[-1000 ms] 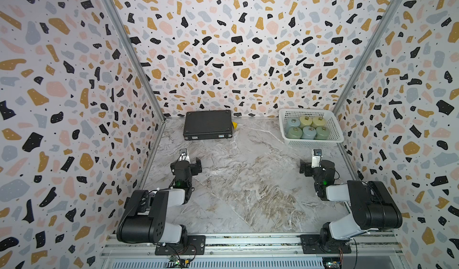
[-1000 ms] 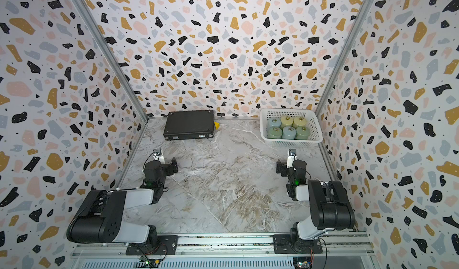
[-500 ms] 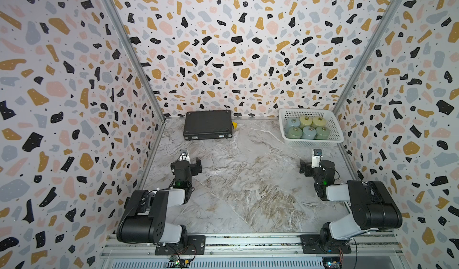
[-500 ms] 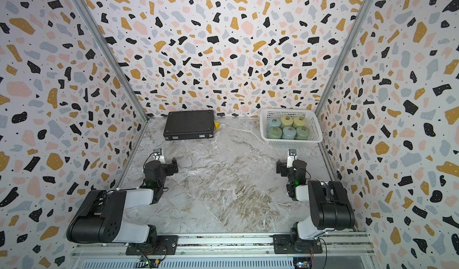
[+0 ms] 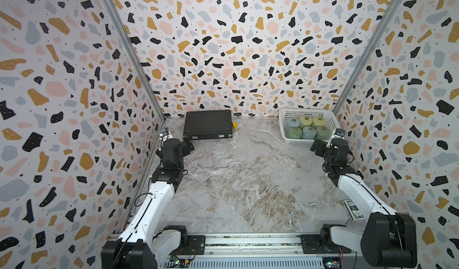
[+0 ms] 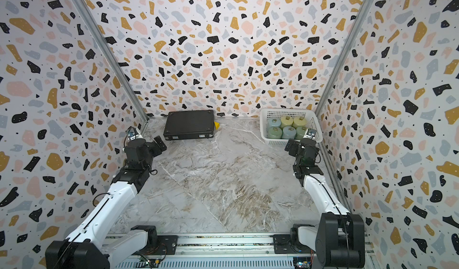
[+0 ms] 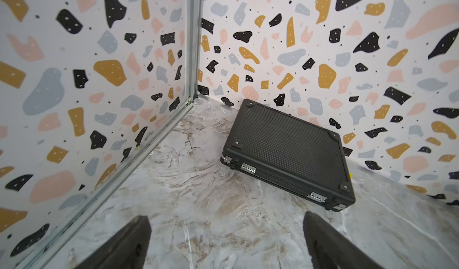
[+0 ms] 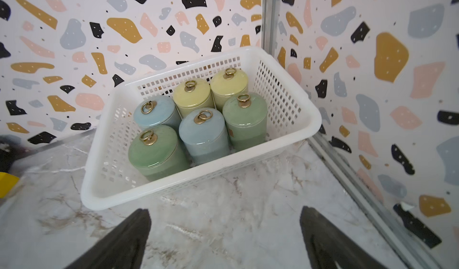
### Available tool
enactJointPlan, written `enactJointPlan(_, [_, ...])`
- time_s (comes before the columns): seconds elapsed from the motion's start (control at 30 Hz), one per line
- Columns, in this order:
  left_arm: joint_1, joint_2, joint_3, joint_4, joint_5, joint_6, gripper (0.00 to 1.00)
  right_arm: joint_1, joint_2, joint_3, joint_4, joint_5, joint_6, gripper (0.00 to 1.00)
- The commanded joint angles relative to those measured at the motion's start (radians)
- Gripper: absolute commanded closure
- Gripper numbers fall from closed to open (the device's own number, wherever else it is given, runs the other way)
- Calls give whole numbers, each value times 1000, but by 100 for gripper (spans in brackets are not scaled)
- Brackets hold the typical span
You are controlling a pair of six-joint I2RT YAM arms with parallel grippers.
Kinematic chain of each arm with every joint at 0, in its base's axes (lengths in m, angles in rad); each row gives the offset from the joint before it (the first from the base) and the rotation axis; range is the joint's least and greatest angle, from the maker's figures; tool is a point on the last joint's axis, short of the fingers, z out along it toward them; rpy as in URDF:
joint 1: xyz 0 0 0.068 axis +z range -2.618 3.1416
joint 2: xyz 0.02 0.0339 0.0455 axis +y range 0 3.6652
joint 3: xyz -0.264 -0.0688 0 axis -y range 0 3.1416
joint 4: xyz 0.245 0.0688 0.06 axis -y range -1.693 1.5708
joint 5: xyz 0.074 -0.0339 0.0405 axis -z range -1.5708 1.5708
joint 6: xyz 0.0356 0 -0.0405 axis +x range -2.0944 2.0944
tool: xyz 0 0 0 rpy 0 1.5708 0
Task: Take the tea canister out of the basket
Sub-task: Move the basket to the center of the board.
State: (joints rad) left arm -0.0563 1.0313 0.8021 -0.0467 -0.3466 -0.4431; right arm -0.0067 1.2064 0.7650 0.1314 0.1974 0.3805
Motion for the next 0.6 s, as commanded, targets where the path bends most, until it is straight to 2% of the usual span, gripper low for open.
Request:
enactJointPlan(0.0, [3, -31, 27, -220, 22, -172, 0, -1, 15, 107, -287, 11, 291, 1])
enactJointPlan(0.03, [3, -37, 26, -211, 78, -176, 0, 0, 30, 133, -293, -18, 307, 1])
enactJointPlan(0.13, [1, -21, 62, -244, 236, -208, 0, 1, 92, 212, -257, -174, 238, 1])
enactJointPlan(0.23, [-5, 38, 146, -340, 373, -210, 0, 2, 198, 337, -336, -248, 230, 1])
enactJointPlan(0.37, [-77, 112, 249, -476, 394, -140, 0, 36, 379, 565, -507, -280, 151, 1])
enactJointPlan(0.57, [-173, 244, 370, -652, 424, -101, 0, 138, 657, 917, -746, -233, 4, 1])
